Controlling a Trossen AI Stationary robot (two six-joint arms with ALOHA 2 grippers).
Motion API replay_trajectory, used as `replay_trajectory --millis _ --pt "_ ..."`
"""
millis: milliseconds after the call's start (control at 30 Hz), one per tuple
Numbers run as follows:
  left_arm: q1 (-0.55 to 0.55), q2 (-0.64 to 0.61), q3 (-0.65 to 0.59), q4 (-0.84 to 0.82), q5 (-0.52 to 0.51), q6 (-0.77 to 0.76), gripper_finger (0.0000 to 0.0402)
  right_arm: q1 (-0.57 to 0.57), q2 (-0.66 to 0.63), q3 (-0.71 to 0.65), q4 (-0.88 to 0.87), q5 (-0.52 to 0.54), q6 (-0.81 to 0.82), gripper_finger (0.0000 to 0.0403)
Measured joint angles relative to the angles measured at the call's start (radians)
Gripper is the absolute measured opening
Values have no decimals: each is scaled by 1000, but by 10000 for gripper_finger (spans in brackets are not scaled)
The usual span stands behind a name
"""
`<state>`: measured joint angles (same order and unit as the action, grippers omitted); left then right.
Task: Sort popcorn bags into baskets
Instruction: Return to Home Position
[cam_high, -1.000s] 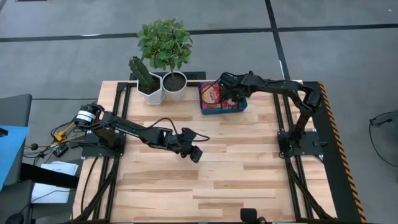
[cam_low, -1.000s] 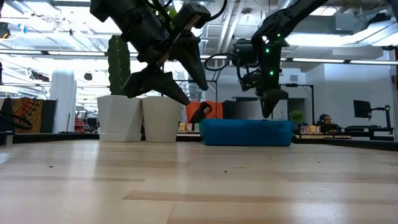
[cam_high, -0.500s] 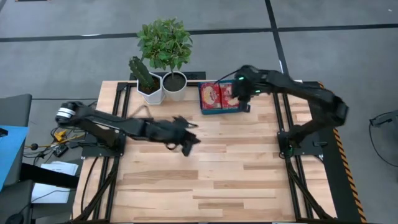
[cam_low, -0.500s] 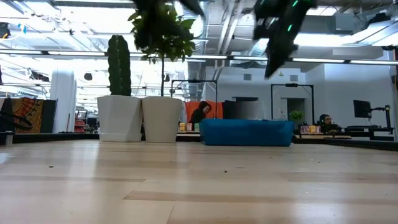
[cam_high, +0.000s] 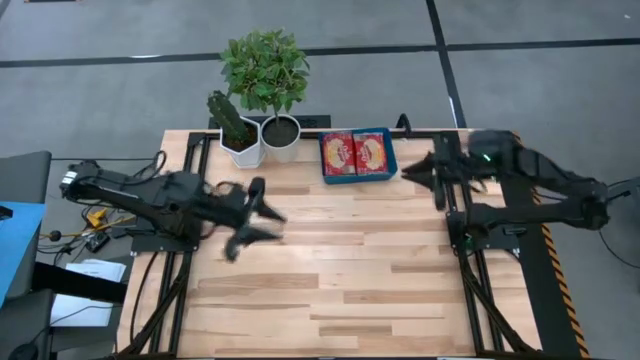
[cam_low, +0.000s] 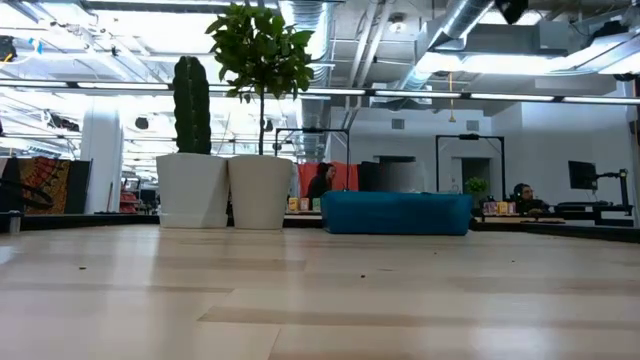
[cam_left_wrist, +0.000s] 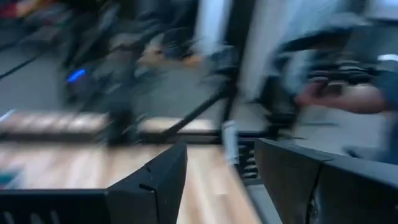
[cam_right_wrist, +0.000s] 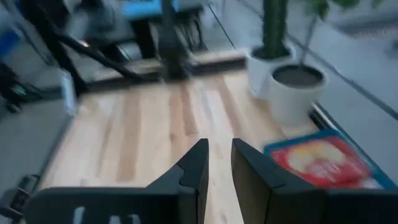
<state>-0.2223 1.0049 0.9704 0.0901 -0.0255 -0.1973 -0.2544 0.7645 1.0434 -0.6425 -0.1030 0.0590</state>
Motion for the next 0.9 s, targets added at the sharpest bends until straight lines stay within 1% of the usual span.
replay_trajectory --millis 67,100,233,333,500,567,633,700,733,767,833,900 --pt "-5 -42 -56 92 68 23 183 54 -92 -116 99 12 40 93" --pt "-4 -66 -94 131 79 22 183 78 -141 -174 137 36 61 93" --pt "-1 -149 -306 284 37 -43 183 163 -317 -374 291 138 158 93" --pt "11 -199 -491 478 32 -102 183 207 -425 -483 364 186 179 93" --pt "19 -243 -779 783 45 -206 183 270 -517 -635 449 192 183 93" --pt "19 -243 -868 893 42 -236 183 290 -536 -694 485 211 212 93" --pt "19 -242 -948 975 17 -274 183 305 -538 -749 525 230 246 93" --pt "21 -242 -957 958 -27 -299 183 315 -543 -796 558 238 277 93" --pt "25 -259 -956 927 -23 -305 183 320 -544 -817 578 238 291 93" --pt "31 -279 -956 920 -6 -311 183 322 -543 -830 601 239 303 93" --pt "44 -308 -953 965 41 -329 183 328 -543 -851 637 239 310 93" --pt "54 -365 -956 982 85 -327 183 333 -543 -857 651 240 310 93"
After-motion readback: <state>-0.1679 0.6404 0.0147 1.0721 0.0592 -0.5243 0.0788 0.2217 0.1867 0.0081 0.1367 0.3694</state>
